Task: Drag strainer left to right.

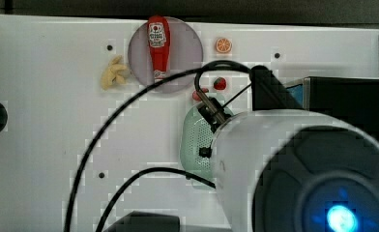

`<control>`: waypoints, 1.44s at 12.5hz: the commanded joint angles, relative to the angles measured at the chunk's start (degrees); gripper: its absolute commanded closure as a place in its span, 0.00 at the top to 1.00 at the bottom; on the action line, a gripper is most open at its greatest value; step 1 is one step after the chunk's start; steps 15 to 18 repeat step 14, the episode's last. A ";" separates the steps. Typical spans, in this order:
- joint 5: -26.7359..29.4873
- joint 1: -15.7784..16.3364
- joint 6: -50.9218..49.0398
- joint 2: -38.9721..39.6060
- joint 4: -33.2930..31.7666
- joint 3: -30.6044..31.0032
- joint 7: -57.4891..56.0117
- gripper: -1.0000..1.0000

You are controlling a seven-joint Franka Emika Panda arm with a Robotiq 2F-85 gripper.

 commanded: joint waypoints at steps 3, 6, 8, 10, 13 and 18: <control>-0.33 -0.05 -2.46 2.83 -2.38 -0.22 -6.29 1.00; -0.33 -0.05 -2.47 3.34 -2.41 -0.22 -6.29 1.00; -0.33 -0.05 -2.47 3.73 -2.42 -0.22 -6.29 1.00; -0.33 -0.05 -2.46 4.02 -2.42 -0.22 -6.29 1.00; -0.33 -0.05 -2.47 4.40 -2.42 -0.22 -6.29 1.00; -0.33 -0.05 -2.47 4.48 -2.42 -0.22 -6.29 1.00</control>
